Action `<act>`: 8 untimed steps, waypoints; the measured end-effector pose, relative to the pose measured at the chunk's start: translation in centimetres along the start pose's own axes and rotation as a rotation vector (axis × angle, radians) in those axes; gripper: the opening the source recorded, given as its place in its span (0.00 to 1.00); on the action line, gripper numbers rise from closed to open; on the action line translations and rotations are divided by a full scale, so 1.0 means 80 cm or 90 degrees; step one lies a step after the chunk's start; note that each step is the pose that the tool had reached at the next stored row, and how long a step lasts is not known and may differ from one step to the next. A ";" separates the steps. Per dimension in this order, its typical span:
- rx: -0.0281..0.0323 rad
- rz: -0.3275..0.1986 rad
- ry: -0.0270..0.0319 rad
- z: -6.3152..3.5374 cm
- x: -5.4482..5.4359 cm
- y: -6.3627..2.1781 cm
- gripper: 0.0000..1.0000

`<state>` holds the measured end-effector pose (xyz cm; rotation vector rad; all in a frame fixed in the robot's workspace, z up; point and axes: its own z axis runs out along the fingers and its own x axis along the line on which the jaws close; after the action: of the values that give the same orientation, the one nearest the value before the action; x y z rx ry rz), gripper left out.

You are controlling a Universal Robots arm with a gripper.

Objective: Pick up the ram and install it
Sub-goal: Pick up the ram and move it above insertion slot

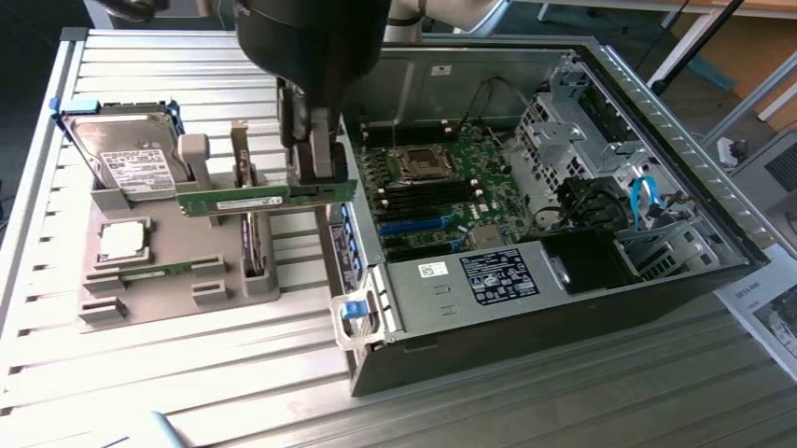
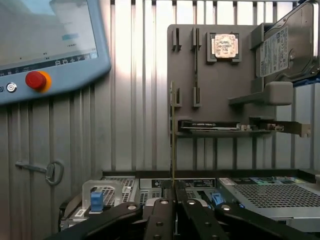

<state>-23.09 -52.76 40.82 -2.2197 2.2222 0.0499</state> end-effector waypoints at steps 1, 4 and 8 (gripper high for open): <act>-0.0004 0.000 0.0000 0.000 0.001 -0.003 0.12; -0.0016 0.000 0.0000 0.000 0.003 -0.014 0.12; -0.0033 0.000 0.0000 -0.001 0.007 -0.029 0.12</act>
<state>-20.78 -53.33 40.82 -2.2220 2.2249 0.0556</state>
